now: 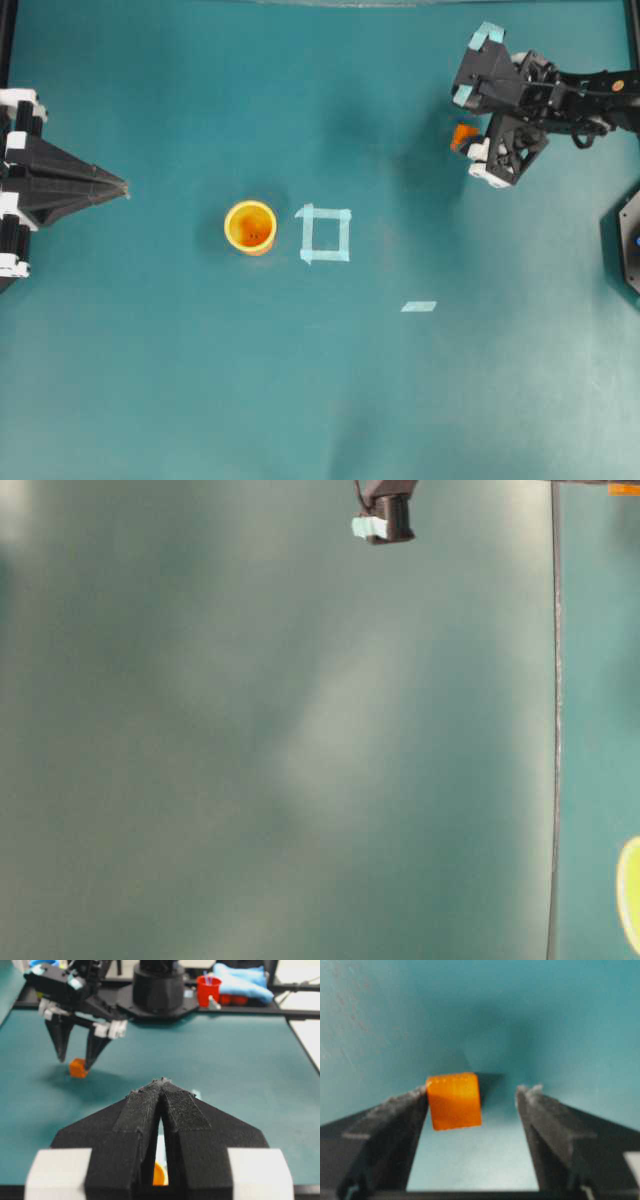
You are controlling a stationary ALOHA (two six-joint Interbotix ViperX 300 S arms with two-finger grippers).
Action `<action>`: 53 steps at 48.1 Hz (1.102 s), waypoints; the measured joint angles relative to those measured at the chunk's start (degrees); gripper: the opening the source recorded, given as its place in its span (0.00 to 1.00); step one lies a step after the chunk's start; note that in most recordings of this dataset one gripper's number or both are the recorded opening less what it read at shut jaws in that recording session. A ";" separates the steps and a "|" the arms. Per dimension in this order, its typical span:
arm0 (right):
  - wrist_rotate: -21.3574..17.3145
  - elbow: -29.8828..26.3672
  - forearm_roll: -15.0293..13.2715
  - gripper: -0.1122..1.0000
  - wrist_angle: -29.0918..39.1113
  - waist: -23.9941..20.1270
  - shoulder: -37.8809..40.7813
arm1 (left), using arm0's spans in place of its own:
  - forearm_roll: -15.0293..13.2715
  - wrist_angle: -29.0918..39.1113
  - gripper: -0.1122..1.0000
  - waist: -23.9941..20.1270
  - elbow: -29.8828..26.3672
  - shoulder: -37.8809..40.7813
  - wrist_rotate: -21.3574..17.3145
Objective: Move the block toward the cup with right arm.
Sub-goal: 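Lower the open right gripper around the orange cube, then close the right gripper on the orange cube and lift, then carry the cube leftward with the right gripper over the orange cup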
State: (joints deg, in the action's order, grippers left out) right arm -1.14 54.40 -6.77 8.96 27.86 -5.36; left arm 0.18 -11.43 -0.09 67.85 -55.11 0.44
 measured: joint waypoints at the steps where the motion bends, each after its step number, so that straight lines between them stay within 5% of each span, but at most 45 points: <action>1: 0.00 0.00 -0.09 0.71 0.00 0.00 0.18 | 0.09 0.00 0.10 0.00 -0.09 0.00 0.00; 11: 0.00 -0.18 0.00 0.68 -0.18 0.00 0.79 | 0.09 -0.09 0.10 0.00 -0.18 0.00 0.00; 19: 0.00 -0.70 0.44 0.43 -0.18 -0.53 0.70 | 0.00 -0.09 0.10 0.00 -0.26 0.00 0.00; 38: 0.00 -16.88 1.14 0.43 6.59 -13.80 -6.68 | 0.09 0.00 0.10 0.00 -0.26 0.00 0.00; 53: 0.00 -29.53 1.14 0.43 7.73 -22.85 1.85 | 0.09 -0.09 0.10 0.00 -0.26 0.00 0.00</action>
State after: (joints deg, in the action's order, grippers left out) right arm -1.14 24.87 -5.63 16.70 5.01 -3.52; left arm 0.26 -11.51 -0.09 67.59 -55.11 0.44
